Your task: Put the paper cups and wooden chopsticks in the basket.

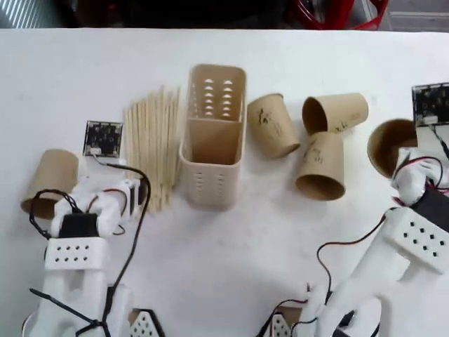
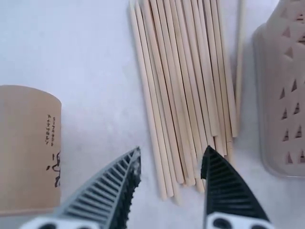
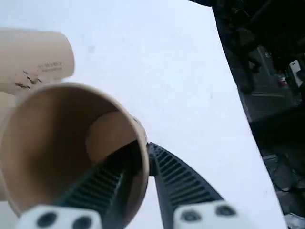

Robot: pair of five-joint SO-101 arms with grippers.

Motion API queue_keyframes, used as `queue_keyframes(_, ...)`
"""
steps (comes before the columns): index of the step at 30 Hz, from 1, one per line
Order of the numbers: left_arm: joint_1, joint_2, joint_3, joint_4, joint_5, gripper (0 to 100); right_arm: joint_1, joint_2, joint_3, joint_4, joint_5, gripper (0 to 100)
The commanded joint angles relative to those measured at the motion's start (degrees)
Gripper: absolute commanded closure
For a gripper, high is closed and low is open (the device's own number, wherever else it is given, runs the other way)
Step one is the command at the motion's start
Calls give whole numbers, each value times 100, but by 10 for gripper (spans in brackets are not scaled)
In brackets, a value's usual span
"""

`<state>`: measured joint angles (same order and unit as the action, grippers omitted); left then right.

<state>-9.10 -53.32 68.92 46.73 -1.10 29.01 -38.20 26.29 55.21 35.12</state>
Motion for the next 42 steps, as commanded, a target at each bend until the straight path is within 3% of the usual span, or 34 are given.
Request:
queue_keyframes(1,75,-92,-44,-132,26,786,-690,-224,-1002,752,-695,980)
queue_keyframes(8,75,-92,-44,-132,18,786,-2185,-224,-2268,1288,-1846,980)
queue_keyframes(19,84,-75,-44,-132,18,786,-4734,136,-2488,347,-2690,980)
queue_keyframes(28,92,-66,-35,-132,18,786,-4901,1763,-2488,-444,-2725,980)
queue_keyframes(34,92,-66,-35,-132,18,786,-4901,2396,-2488,-989,-3560,980)
queue_keyframes(37,92,-66,-35,-132,18,786,-4884,2554,-2497,-971,-3560,979)
queue_keyframes(42,92,-66,-35,-132,18,786,-4752,2589,-2523,-620,-3560,861)
